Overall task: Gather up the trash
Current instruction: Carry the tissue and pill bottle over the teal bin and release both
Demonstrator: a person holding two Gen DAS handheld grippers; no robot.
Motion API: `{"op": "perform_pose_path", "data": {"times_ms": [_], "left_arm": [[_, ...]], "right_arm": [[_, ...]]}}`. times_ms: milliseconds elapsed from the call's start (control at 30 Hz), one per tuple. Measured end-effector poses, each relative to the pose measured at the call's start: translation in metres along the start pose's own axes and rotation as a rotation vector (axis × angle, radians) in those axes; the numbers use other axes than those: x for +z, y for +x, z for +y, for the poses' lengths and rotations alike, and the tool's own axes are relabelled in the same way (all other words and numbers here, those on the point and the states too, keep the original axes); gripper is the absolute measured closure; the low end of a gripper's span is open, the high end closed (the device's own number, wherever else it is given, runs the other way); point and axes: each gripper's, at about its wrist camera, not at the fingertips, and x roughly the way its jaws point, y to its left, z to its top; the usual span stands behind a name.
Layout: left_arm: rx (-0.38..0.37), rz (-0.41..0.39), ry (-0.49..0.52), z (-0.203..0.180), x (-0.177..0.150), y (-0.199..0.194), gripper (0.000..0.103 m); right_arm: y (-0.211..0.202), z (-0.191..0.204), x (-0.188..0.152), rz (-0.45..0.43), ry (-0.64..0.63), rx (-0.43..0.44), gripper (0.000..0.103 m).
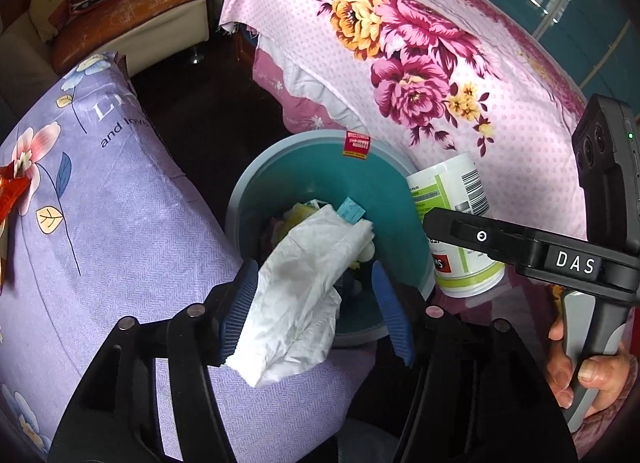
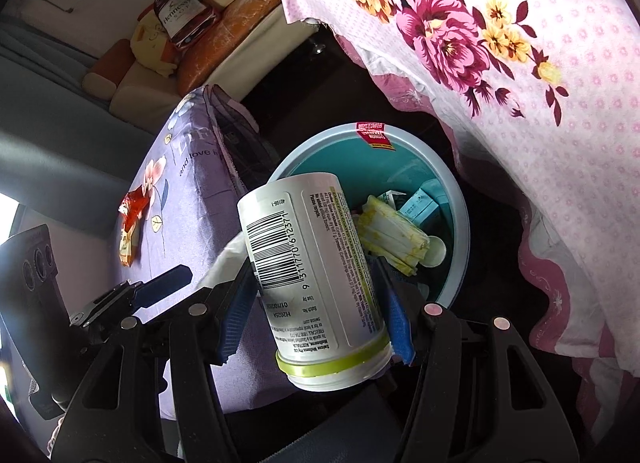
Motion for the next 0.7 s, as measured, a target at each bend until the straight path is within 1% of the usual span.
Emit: {"op": "perform_pose_path", "data": {"times_ms": [67,200,400,700], "left_arm": [[0.006,-0.003,0.001,0.0,0.0,0.0,0.027],[0.012,0.004,0.0,0.002,-0.004,0.001,0.017],[0.029,0.02,-0.007,0.01,-0.016,0.004,0.014],[0.016,0.034,-0.044,0.024,-0.027,0.006,0.012]], "right_arm": [[0.0,-0.001,0.001,0.003,0.0,-0.005,0.047],[0.003,0.002,0.0,0.011,-0.005,-0.012,0.047],[0.012,0.008,-0.003,0.033,-0.014,-0.015,0.047],[0.022,0.019,-0.006,0.056,-0.03,-0.039,0.047]]}}
